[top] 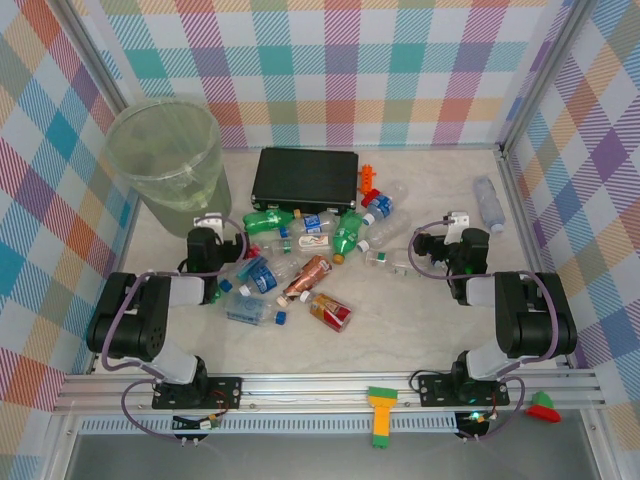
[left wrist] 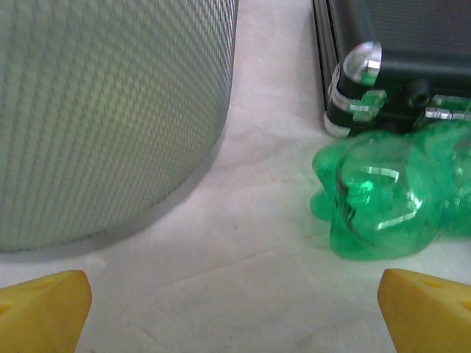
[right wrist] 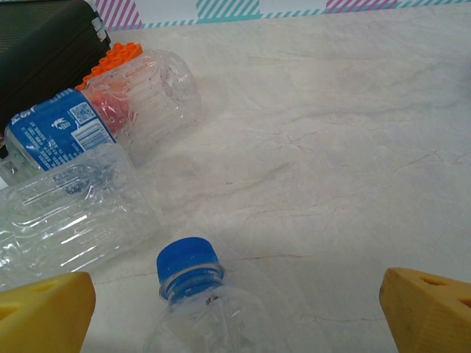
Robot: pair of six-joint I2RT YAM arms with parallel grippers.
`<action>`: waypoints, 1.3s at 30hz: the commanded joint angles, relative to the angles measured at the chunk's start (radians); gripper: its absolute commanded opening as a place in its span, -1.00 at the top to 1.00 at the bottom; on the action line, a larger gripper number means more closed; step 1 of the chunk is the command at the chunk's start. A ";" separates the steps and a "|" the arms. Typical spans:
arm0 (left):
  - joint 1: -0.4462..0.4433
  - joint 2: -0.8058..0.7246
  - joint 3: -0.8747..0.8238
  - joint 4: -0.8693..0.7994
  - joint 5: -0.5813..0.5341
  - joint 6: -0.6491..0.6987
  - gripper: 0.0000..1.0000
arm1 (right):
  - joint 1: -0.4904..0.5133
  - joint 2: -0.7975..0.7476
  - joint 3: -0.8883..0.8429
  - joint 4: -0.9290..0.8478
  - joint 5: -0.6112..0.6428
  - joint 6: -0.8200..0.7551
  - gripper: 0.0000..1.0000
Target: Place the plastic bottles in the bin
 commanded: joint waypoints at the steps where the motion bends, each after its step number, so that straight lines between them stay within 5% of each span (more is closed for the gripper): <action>1: 0.006 -0.112 0.110 -0.227 -0.018 -0.021 -0.99 | 0.003 -0.082 0.039 -0.086 0.010 0.017 -0.98; 11: -0.002 -0.339 0.340 -0.771 -0.067 -0.300 -0.99 | 0.003 -0.386 0.091 -0.413 0.111 0.215 -0.98; 17: 0.001 -0.390 0.450 -1.040 -0.019 -0.475 -0.99 | 0.001 -0.506 0.227 -0.744 0.237 0.586 -0.98; 23: 0.005 -0.409 0.451 -1.198 -0.024 -0.557 -0.99 | 0.003 -0.448 0.364 -0.841 0.038 0.524 -0.98; 29: 0.005 -0.388 0.450 -1.428 -0.098 -0.601 -0.99 | 0.109 -0.409 0.439 -0.907 0.094 0.435 -0.98; 39: 0.042 -0.278 0.429 -1.476 -0.061 -0.582 -0.99 | 0.264 -0.329 0.594 -0.997 -0.183 0.364 -0.98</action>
